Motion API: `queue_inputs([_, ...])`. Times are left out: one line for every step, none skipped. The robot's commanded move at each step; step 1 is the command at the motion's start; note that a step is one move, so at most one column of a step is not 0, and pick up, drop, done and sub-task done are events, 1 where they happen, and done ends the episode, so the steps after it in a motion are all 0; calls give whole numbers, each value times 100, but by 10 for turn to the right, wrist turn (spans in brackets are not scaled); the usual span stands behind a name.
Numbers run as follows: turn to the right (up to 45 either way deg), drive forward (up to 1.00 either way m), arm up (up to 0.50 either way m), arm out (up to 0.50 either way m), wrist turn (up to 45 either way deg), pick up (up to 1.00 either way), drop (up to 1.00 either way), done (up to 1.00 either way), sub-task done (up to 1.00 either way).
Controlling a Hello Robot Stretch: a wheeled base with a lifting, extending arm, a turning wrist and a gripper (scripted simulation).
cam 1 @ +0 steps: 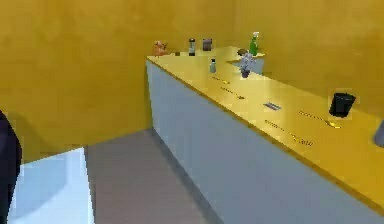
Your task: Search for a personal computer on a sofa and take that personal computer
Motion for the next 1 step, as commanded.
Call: queue_inputs([-450,0,0,0,0,0,0,0,0])
